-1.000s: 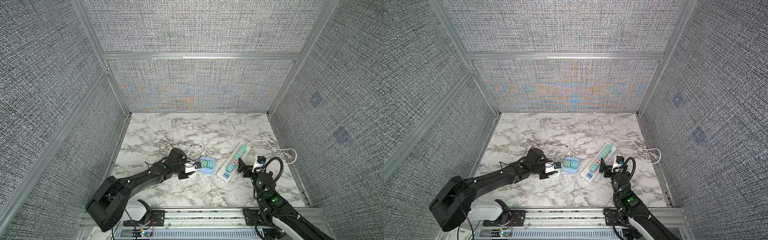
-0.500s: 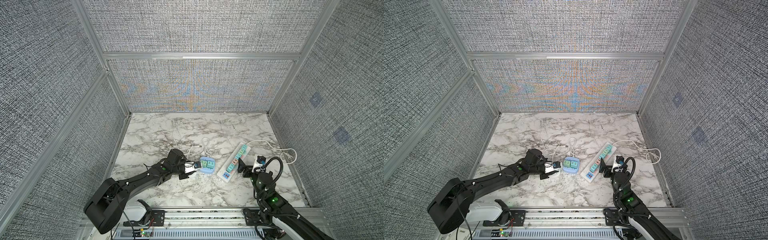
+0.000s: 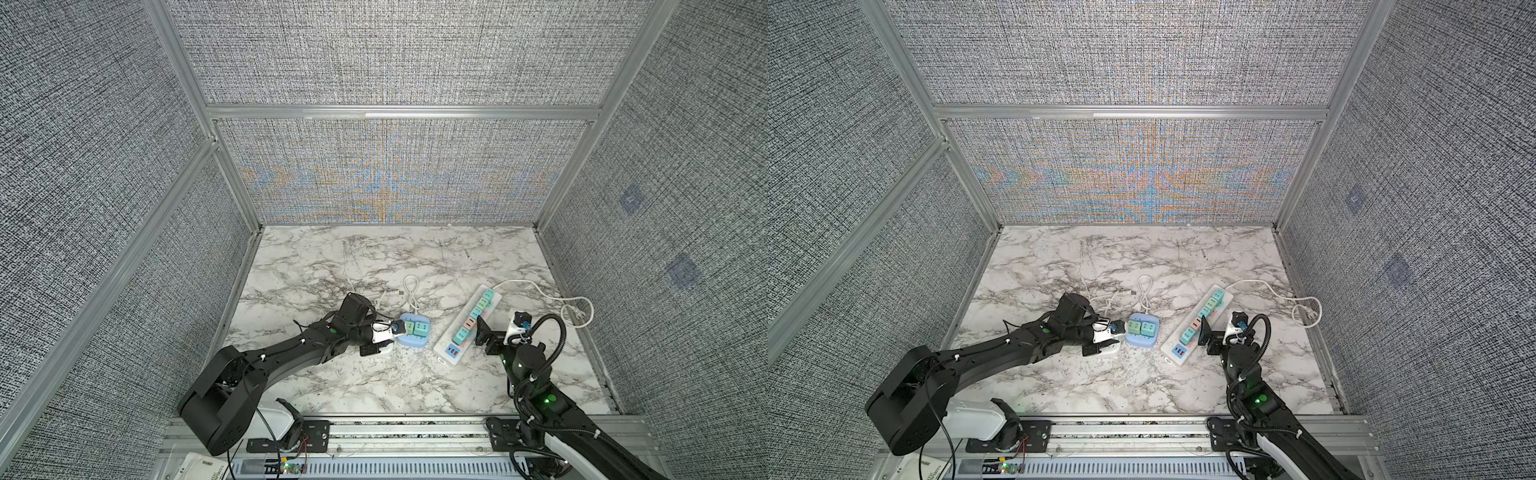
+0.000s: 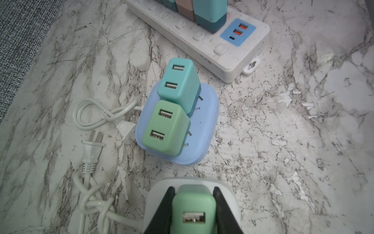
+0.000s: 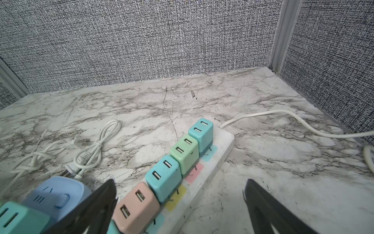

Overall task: Insert plugs into power strip
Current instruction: Insert the plug into the socket.

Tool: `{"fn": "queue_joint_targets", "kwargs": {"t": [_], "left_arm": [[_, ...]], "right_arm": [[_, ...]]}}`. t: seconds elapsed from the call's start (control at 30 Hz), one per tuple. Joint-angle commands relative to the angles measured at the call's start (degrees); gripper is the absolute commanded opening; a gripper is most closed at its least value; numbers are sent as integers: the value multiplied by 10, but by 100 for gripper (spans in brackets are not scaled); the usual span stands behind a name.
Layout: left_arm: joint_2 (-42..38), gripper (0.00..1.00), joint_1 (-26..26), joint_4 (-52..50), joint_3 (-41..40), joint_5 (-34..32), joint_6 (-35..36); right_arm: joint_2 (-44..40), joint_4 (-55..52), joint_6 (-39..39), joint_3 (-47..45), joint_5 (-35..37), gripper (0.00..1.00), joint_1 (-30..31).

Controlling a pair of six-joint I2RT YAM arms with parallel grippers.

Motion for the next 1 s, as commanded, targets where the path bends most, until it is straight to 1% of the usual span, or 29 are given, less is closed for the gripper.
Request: {"fn": "queue_joint_targets", "kwargs": {"t": [0.0,0.27,0.53,0.77,0.97], "left_arm": [[-3,0,0,-30,0,8,3],[-5,0,1,-30,-5,19,8],[-10,0,1,-41,-4,5,3],[-23,0,1,-42,-10,7,3],[-4,0,1,-43,-3,6,2]], "right_arm": [[0,20,2,7,1,100,0],[0,20,2,7,1,100,0],[1,20,2,7,1,99,0],[1,21,3,7,1,99,0],[1,21,3,7,0,100,0]]}}
